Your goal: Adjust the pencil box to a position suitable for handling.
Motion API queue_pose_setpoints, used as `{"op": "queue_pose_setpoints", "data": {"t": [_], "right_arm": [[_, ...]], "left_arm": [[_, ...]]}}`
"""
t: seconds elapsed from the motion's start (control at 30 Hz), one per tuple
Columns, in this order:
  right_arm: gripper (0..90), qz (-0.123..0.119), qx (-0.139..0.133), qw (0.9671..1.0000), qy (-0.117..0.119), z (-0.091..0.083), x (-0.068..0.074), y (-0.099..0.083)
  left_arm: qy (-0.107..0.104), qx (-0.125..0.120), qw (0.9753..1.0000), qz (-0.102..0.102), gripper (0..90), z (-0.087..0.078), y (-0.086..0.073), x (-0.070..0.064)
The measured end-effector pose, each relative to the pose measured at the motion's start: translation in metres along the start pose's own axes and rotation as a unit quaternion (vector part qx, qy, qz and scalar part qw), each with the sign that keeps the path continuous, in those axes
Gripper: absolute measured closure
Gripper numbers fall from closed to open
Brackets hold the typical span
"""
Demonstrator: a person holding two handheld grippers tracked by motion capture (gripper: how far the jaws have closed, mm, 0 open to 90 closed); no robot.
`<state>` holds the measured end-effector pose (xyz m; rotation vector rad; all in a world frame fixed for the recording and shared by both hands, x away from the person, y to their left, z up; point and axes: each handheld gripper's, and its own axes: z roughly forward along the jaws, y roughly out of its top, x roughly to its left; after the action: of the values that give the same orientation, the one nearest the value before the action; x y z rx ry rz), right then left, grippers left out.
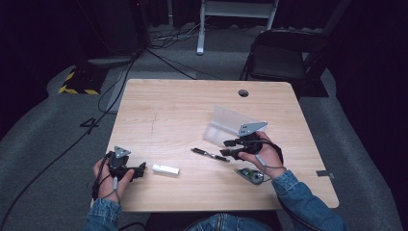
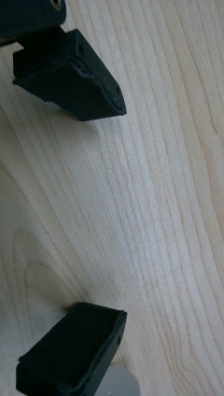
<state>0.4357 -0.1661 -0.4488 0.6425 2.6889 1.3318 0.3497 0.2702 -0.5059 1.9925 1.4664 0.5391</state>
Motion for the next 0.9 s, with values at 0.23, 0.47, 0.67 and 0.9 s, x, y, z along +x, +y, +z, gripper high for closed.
{"op": "queue_pose_setpoints", "data": {"t": [0.23,0.47,0.67,0.9], "right_arm": [[54.1,-0.008,0.017,0.9998,-0.002,0.015,0.001,0.002],[52.7,-0.018,0.035,0.9992,-0.005,0.033,0.001,0.004],[52.9,-0.025,0.053,0.9983,0.002,0.048,0.003,0.004],[52.0,-0.029,0.065,0.9974,0.004,0.059,0.003,-0.001]], "left_arm": [[0.0,0.0,1.0,0.0,4.7,0.0,0.0,0.0],[0.0,0.0,1.0,0.0,4.7,0.0,0.0,0.0],[0.0,0.0,1.0,0.0,4.7,0.0,0.0,0.0],[0.0,0.0,1.0,0.0,4.7,0.0,0.0,0.0]]}}
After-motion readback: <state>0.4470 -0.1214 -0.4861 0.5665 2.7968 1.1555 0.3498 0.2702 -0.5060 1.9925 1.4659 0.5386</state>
